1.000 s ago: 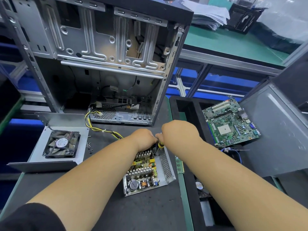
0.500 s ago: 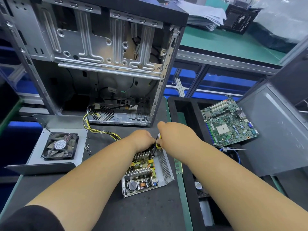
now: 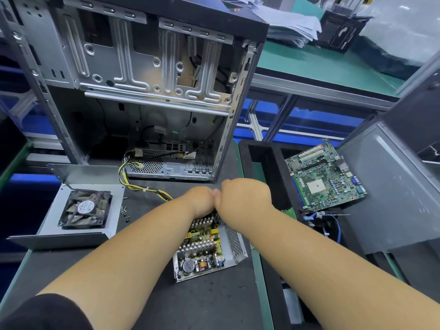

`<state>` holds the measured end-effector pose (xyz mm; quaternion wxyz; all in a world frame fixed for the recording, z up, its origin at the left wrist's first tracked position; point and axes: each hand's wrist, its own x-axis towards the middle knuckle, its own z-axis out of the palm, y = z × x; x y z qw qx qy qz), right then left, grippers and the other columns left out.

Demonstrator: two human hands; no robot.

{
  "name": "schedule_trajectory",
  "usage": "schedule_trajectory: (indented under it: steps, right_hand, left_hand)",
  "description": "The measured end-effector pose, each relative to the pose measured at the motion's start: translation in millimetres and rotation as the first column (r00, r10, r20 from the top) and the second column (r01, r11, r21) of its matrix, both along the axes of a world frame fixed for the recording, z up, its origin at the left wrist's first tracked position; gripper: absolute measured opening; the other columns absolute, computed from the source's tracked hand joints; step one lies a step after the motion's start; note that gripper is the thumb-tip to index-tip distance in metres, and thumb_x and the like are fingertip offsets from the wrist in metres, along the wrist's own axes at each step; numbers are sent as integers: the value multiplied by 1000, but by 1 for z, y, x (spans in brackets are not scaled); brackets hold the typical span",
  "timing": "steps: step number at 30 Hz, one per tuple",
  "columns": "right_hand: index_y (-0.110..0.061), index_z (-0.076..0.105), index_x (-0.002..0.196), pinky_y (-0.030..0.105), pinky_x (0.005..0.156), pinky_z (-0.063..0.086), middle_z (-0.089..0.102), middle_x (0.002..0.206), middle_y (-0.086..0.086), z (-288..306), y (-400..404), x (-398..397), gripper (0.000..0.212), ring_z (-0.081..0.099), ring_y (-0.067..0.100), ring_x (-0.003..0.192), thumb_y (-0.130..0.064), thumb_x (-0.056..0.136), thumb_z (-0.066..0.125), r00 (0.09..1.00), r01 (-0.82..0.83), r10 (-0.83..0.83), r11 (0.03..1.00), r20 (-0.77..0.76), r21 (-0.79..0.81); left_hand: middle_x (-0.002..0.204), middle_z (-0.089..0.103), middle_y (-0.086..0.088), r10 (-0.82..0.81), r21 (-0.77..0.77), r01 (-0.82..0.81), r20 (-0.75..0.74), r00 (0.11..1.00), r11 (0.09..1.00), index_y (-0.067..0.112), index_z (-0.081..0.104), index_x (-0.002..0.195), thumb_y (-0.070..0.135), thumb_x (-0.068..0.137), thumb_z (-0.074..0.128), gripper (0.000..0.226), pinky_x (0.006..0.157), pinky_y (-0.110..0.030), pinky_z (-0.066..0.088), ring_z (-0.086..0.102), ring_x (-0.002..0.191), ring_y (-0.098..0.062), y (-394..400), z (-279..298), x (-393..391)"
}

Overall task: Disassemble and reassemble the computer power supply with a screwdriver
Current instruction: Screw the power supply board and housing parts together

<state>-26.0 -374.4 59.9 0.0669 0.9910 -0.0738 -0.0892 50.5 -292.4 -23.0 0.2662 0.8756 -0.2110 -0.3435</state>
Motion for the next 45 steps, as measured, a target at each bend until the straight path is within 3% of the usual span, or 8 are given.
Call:
schedule_trajectory:
  steps: [6,14,19,23,28,36,41,45]
  right_hand:
    - [-14,41,102,34,63,32,35,82,2,15,-7,-11,19,41,26,76,-9,92,56,984,-156,165,979,-67,130]
    - [-12,65,107,27,48,28,55,79,0,6,-6,-1,16,51,26,76,-17,97,53,988,-38,29,997,-151,-60]
    - [-16,68,98,26,48,28,41,68,0,6,-4,3,21,47,27,74,-16,97,47,981,108,-127,986,-148,-130]
    - [-17,54,101,30,60,34,50,82,1,7,-4,-5,18,50,26,77,-29,100,41,997,23,-23,1000,-77,-2]
    - [-15,33,93,34,60,32,42,88,4,17,-17,-14,20,43,25,78,-13,95,53,983,-144,160,977,-86,160]
    - [-15,59,91,25,46,24,34,64,-3,3,-12,-3,10,44,25,68,-21,97,53,995,-56,52,997,-91,-50]
    - [-16,44,66,23,47,23,38,63,-3,3,-4,-2,35,41,20,58,-26,100,48,994,41,-53,991,-91,-129]
    - [-13,38,90,32,61,33,49,85,4,14,-6,-13,20,44,25,72,-31,99,41,997,-16,22,997,-77,77]
  left_hand:
    - [83,49,-12,-43,11,43,12,999,999,7,52,80,21,95,48,22,69,-33,30,40,79,-25,1,1,1]
    - [83,46,-9,-38,-35,37,-30,999,999,8,51,76,28,91,57,25,70,-31,30,38,81,-21,1,0,1]
    - [68,42,-4,-11,0,11,3,1000,1000,11,47,68,26,99,46,35,67,-31,32,41,79,-25,0,2,0]
    - [84,51,-12,-41,3,41,-16,999,999,6,53,77,25,98,46,29,72,-33,32,41,80,-24,0,2,0]
    - [63,36,-4,-46,8,46,-3,999,999,14,35,58,21,93,50,38,62,-34,24,35,71,-24,1,0,1]
    - [69,36,-5,-37,11,37,6,999,999,10,42,66,27,94,53,34,60,-33,25,35,74,-23,0,1,-1]
    - [94,62,-14,-12,8,12,-2,1000,1000,-2,65,93,21,100,43,32,77,-32,37,45,89,-22,-1,1,-1]
    - [66,39,-5,-61,45,60,29,998,997,13,39,60,16,95,47,36,59,-31,27,36,69,-23,0,5,-1]
